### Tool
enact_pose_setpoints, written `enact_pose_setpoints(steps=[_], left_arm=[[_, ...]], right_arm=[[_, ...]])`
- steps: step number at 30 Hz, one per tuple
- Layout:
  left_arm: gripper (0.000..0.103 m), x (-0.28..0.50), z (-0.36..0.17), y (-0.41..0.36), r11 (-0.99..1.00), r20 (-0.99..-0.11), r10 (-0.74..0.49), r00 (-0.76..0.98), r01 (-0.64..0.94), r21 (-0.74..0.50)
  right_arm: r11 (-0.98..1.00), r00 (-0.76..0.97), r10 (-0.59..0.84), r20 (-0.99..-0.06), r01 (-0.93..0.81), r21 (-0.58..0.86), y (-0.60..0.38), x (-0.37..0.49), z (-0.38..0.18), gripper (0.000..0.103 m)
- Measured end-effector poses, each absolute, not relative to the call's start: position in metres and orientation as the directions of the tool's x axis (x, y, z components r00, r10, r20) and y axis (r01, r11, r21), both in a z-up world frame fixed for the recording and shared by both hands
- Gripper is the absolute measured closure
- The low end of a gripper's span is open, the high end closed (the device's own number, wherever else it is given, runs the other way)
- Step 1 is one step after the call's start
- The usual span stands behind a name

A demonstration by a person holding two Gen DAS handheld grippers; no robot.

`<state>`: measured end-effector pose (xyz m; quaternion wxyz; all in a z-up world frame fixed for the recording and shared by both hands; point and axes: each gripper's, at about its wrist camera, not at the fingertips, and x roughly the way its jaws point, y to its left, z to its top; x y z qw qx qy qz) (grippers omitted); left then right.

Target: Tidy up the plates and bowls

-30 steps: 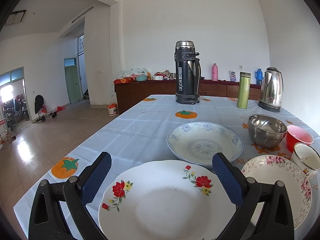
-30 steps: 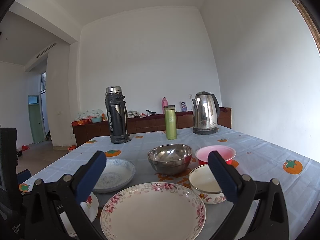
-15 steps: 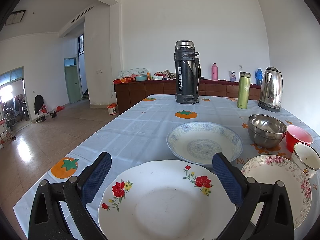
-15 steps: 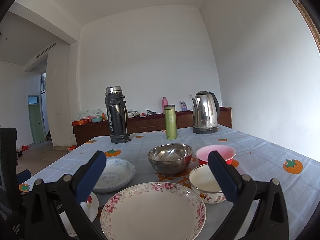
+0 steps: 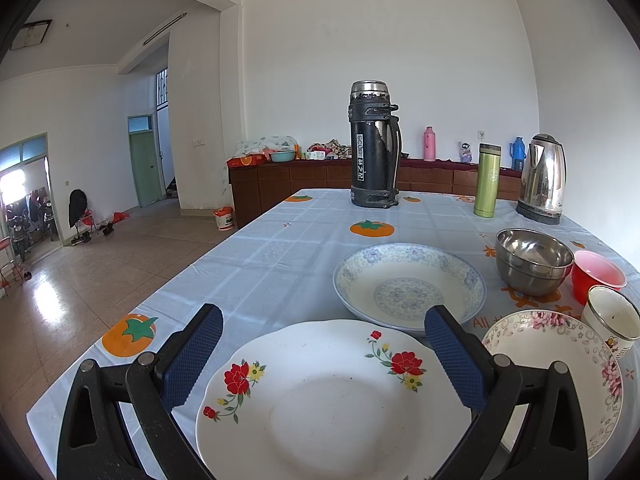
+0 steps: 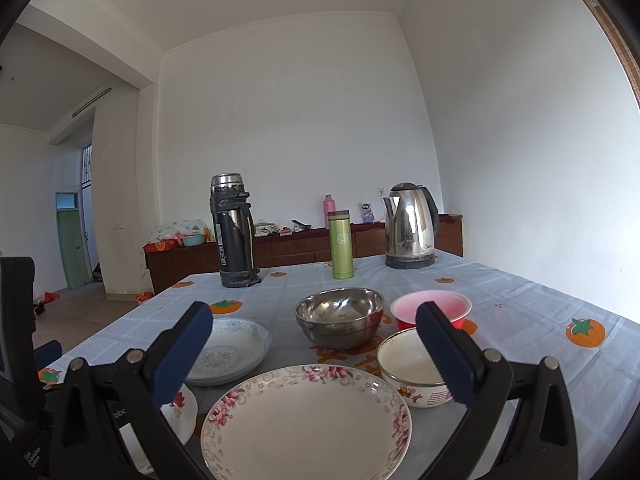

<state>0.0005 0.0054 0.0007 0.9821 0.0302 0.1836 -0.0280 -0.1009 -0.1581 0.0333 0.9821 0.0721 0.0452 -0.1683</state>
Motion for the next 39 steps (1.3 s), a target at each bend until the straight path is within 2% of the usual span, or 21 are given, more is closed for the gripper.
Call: enact_pose_setpoints(steps=[36,39], left_arm=[[0.001,0.0007,0.0000,0.0060,0.997,-0.364,-0.047,0.930,0.066,0.040],[0.001,0.0010,-0.0014,0.0070,0.995,-0.389,-0.070,0.919,0.094,0.043]], right_arm=[[0.932,0.938,-0.324,-0.128,0.339,0.128,-0.1596,-0.0989,0.0290,0.000],[0.937,0.941,-0.308,-0.141,0.325,0.125,-0.1578,-0.0967,0.0275,0.000]])
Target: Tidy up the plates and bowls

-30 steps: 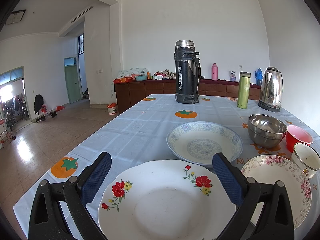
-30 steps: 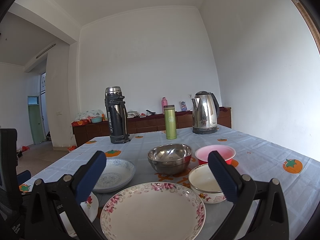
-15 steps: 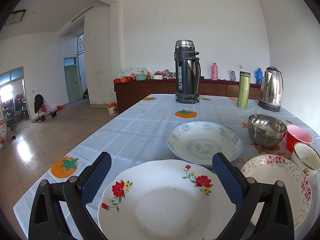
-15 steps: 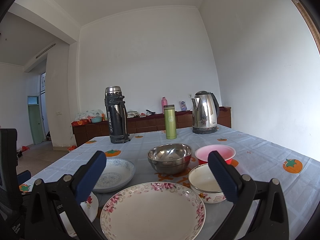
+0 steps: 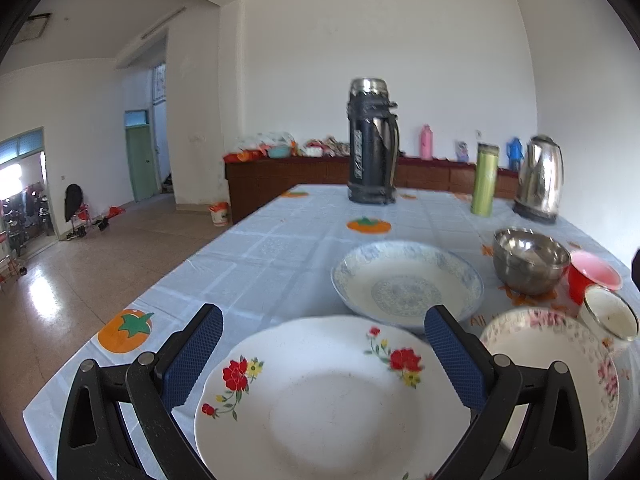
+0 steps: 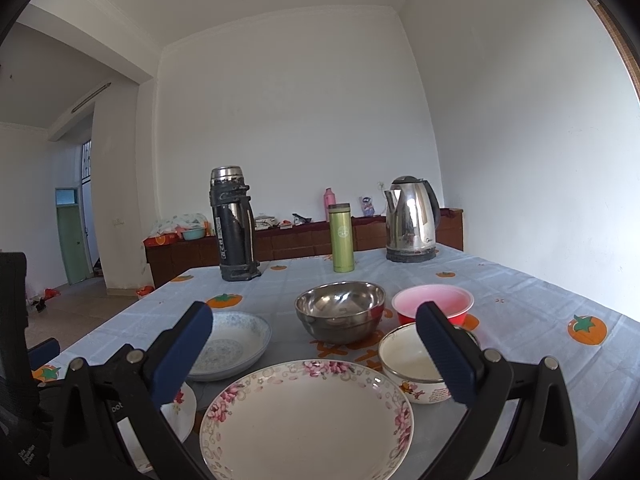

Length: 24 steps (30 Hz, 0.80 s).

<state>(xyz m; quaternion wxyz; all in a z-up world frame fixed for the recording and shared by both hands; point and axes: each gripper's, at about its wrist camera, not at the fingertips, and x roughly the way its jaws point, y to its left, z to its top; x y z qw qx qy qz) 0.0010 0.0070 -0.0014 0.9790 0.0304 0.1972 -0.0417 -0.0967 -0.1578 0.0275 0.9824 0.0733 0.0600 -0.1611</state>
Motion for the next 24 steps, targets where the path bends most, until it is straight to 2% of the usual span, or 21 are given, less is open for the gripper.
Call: enact_pose_setpoints(steps=[4,6,7,11,15,18,20,24], left_arm=[[0.001,0.001,-0.002,0.015,0.987,-0.420,-0.015,0.907,0.080,0.138],[0.001,0.002,0.000,0.030,0.986,-0.436,-0.011,0.900,0.082,0.143],[0.001,0.004,0.002,0.040,0.988,-0.449,-0.011,0.893,0.078,0.132],[0.001,0.017,0.004,0.075,0.995,-0.512,-0.021,0.859,0.069,0.076],[0.001,0.034,-0.003,0.094,0.993,-0.583,-0.066,0.810,0.108,0.037],[0.009,0.044,-0.011,0.102,0.990,-0.627,-0.112,0.771,0.140,-0.005],[0.023,0.051,-0.017,0.104,0.986,-0.656,-0.146,0.741,0.161,-0.038],[0.027,0.058,-0.031,0.102,0.968,-0.705,-0.234,0.669,0.226,-0.107]], right_arm=[[0.946,0.953,-0.272,-0.135,0.290,0.142,-0.158,-0.099,0.030,0.000],[0.957,0.963,-0.219,-0.160,0.244,0.156,-0.157,-0.098,0.028,0.000],[0.967,0.965,-0.160,-0.207,0.195,0.162,-0.154,-0.096,0.026,0.002],[0.971,0.938,0.003,-0.347,0.080,0.225,-0.146,-0.089,0.014,0.029],[0.923,0.853,0.228,-0.469,-0.035,0.384,-0.139,-0.078,-0.004,0.040],[0.896,0.790,0.332,-0.515,-0.093,0.435,-0.127,-0.073,-0.013,0.044],[0.894,0.765,0.356,-0.537,-0.111,0.434,-0.118,-0.070,-0.017,0.045],[0.885,0.713,0.384,-0.587,-0.104,0.454,-0.112,-0.059,-0.028,0.046]])
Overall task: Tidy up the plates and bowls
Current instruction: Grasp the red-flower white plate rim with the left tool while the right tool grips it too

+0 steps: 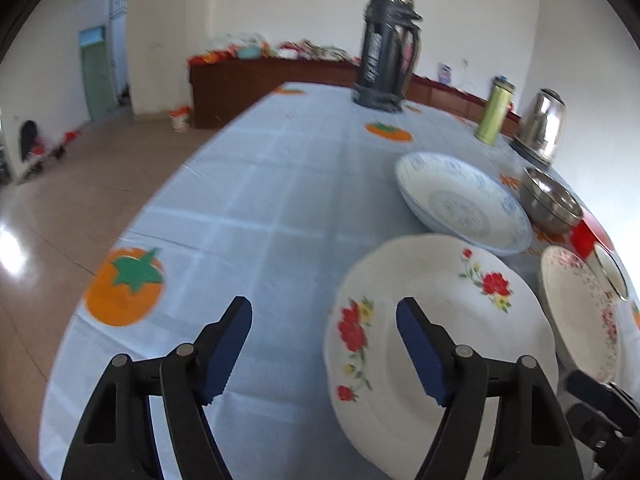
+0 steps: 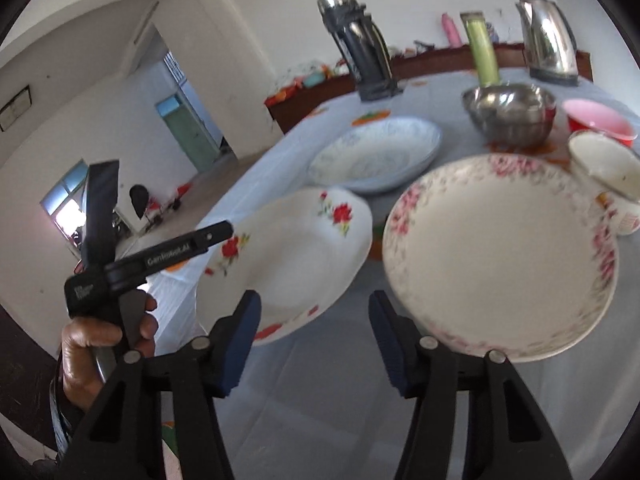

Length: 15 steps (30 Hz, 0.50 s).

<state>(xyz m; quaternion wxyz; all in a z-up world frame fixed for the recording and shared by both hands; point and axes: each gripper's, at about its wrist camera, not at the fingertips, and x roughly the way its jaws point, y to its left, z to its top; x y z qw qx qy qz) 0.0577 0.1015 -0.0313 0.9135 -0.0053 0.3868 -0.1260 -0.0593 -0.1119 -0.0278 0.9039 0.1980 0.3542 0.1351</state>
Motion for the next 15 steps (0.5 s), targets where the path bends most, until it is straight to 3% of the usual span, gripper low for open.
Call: enact_pose_setpoints(steps=[3,6,8,15], left_arm=[[0.028,0.057,-0.034,0.097,0.964,-0.711,-0.240,0.661,0.252,-0.090],[0.042,0.060,-0.034,0.092,0.957,-0.719,-0.253,0.647,0.276,-0.088],[0.052,0.067,-0.036,0.092,0.952,-0.737,-0.267,0.621,0.289,-0.101],[0.054,0.073,-0.042,0.090,0.942,-0.755,-0.274,0.596,0.325,-0.084]], right_arm=[[0.873,0.683,0.402,-0.610,-0.085,0.481,-0.116,-0.053,-0.036,0.046],[0.873,0.667,0.407,-0.624,-0.084,0.480,-0.113,-0.048,-0.041,0.049],[0.873,0.648,0.420,-0.635,-0.097,0.479,-0.108,-0.041,-0.044,0.057],[0.883,0.626,0.416,-0.659,-0.105,0.458,-0.097,-0.022,-0.046,0.069]])
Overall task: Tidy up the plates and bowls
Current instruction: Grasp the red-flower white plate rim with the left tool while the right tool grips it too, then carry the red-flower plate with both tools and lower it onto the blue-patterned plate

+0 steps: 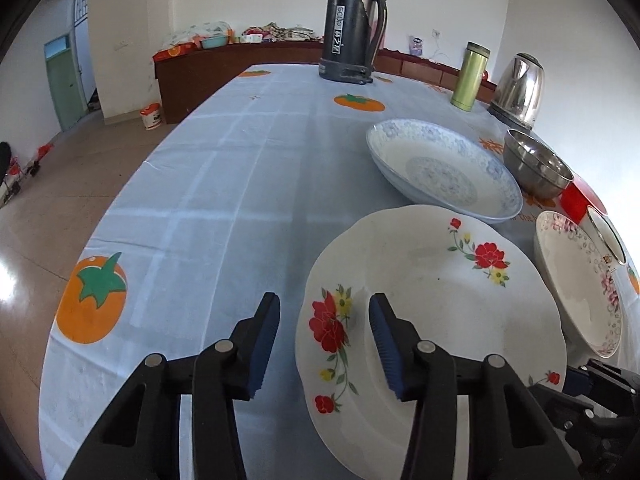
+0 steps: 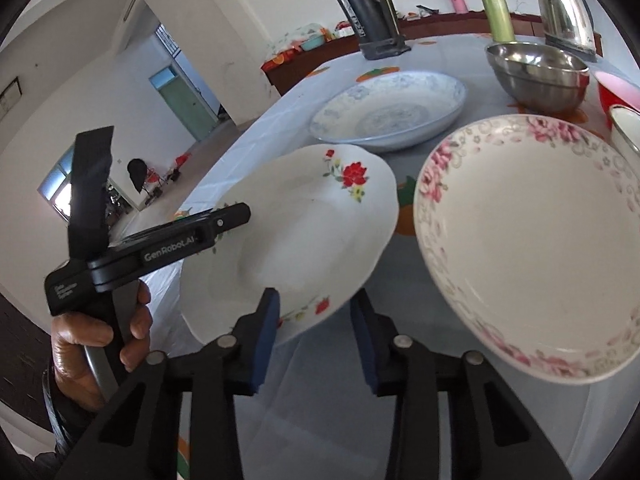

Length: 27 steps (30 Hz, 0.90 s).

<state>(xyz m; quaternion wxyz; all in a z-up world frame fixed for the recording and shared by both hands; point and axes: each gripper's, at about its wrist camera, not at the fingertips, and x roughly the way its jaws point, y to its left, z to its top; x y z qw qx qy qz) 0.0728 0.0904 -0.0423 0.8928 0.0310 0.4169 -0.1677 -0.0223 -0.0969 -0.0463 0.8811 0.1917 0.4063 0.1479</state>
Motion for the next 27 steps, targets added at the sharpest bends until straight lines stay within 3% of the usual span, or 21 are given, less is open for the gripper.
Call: enact_pose_setpoints(steps=[5,18,27], left_arm=[[0.064,0.077,-0.047,0.089,0.922,-0.768,-0.317,0.556,0.369,-0.114],[0.067,0.073,-0.047,0.098,0.923,-0.750,-0.336,0.569,0.358,-0.142],[0.068,0.068,-0.027,0.095,0.923,-0.708,-0.336,0.622,0.366,-0.116]], right_arm=[[0.895,0.626,0.397,-0.671,-0.101,0.435,-0.092,-0.014,-0.048,0.073],[0.926,0.631,0.341,-0.697,-0.098,0.364,-0.083,-0.013,-0.045,0.073],[0.934,0.671,0.325,-0.666,-0.117,0.339,-0.084,-0.014,-0.031,0.073]])
